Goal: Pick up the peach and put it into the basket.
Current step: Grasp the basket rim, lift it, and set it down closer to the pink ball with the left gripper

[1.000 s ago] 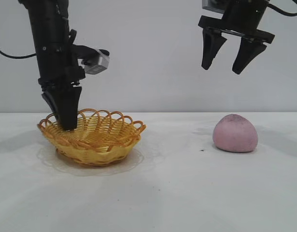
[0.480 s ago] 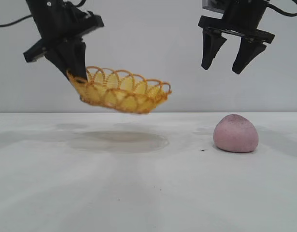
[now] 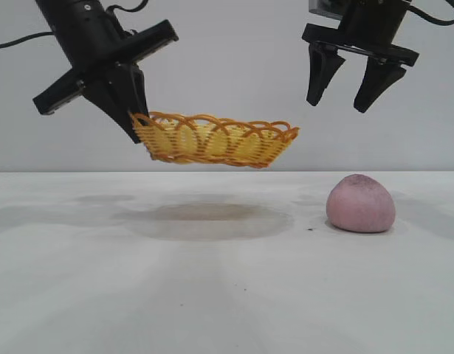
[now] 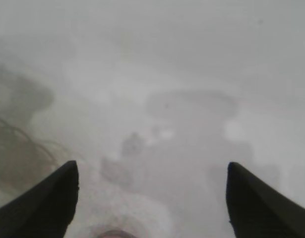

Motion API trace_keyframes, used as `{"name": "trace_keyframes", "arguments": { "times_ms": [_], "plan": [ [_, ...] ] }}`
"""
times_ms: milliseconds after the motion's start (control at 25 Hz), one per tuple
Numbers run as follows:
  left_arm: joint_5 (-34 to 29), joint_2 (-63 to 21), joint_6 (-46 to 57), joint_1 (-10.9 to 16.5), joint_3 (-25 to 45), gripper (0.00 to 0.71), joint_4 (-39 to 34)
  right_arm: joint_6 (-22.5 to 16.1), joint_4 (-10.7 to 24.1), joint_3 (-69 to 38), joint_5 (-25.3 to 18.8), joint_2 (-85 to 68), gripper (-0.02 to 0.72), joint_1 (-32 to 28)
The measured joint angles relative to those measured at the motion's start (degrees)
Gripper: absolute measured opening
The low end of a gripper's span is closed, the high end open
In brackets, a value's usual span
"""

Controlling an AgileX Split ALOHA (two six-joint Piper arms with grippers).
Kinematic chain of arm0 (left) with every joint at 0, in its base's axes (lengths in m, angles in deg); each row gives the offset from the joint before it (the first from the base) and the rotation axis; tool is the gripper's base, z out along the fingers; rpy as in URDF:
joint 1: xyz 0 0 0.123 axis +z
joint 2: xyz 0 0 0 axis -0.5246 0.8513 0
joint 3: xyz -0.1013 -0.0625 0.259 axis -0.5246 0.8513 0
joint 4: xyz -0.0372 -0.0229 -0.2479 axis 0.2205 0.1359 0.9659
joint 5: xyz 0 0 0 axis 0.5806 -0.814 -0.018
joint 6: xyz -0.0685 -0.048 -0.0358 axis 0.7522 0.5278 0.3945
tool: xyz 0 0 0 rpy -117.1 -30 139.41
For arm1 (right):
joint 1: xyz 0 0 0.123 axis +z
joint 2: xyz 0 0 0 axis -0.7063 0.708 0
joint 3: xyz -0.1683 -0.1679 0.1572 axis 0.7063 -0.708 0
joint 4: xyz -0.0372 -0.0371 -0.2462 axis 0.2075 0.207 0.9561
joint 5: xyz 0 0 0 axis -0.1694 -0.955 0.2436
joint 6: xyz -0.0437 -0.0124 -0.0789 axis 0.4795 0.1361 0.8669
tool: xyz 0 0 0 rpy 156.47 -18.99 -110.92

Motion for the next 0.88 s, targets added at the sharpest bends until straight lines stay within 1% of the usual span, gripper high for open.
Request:
{"name": "trace_keyframes", "arguments": {
  "times_ms": [120, 280, 400, 560, 680, 720, 800, 840, 880],
  "plan": [
    [4.86, -0.13, 0.34, -1.74, 3.67, 0.0, 1.95, 0.0, -0.12, 0.0, 0.0, 0.0, 0.529, 0.0],
    [9.21, -0.13, 1.08, -2.42, 6.42, 0.0, 3.14, 0.0, -0.12, 0.0, 0.0, 0.0, 0.529, 0.0],
    [10.77, -0.13, 1.43, -2.42, 7.99, 0.0, 3.14, 0.0, -0.12, 0.0, 0.0, 0.0, 0.529, 0.0],
    [10.9, 0.13, 1.53, -2.42, 8.33, 0.0, 3.23, 0.0, -0.24, 0.0, 0.0, 0.0, 0.529, 0.0],
    [10.67, 1.03, 4.38, -2.52, 8.33, 0.0, 3.23, 0.0, -0.24, 0.0, 0.0, 0.0, 0.529, 0.0],
    [10.58, 1.28, 5.36, -2.52, 8.33, 0.064, 3.23, 0.0, -0.24, 0.0, 0.0, 0.0, 0.529, 0.0],
    [10.55, 1.4, 6.47, -2.52, 8.33, 0.064, 3.23, 0.0, -0.24, 0.0, 0.0, 0.0, 0.529, 0.0],
    [10.55, 1.4, 7.03, -2.52, 8.33, 0.139, 3.23, 0.0, -0.24, 0.0, 0.0, 0.0, 0.529, 0.0],
    [10.45, 1.4, 7.74, -2.52, 8.33, 0.194, 3.23, 0.0, -0.24, 0.0, 0.0, 0.0, 0.529, 0.0]
  ]
}}
